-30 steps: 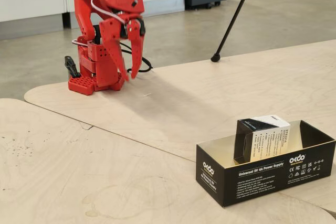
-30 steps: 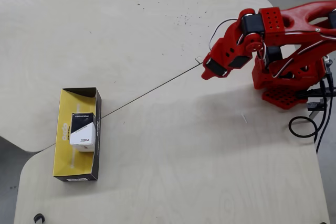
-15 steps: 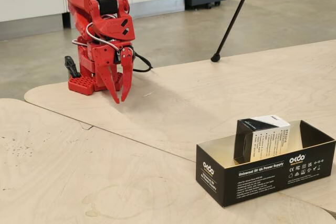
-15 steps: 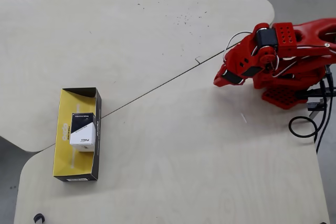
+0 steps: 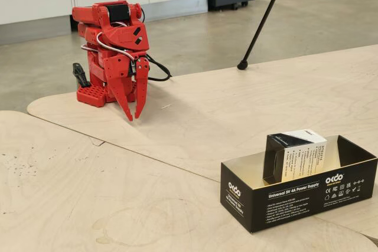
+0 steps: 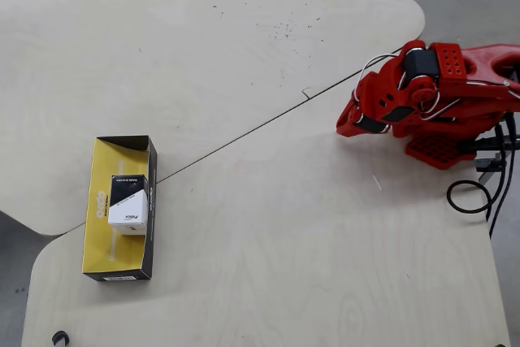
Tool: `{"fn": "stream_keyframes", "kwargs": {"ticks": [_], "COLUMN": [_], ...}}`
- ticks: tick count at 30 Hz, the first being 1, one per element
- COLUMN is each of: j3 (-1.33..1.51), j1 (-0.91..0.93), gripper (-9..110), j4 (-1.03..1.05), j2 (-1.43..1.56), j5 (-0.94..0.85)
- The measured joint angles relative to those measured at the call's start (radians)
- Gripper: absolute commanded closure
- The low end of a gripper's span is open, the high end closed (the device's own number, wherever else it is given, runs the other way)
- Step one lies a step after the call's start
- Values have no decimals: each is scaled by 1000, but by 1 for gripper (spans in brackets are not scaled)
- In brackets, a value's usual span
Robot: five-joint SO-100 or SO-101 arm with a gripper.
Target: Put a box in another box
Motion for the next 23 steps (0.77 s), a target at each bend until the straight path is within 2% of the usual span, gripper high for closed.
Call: {"fn": "stream_keyframes", "kwargs": {"ticks": [23], "j3": [0], "j1": [-35], "gripper": [102], "j4": [8], "j2": [2], "j5": [15]}}
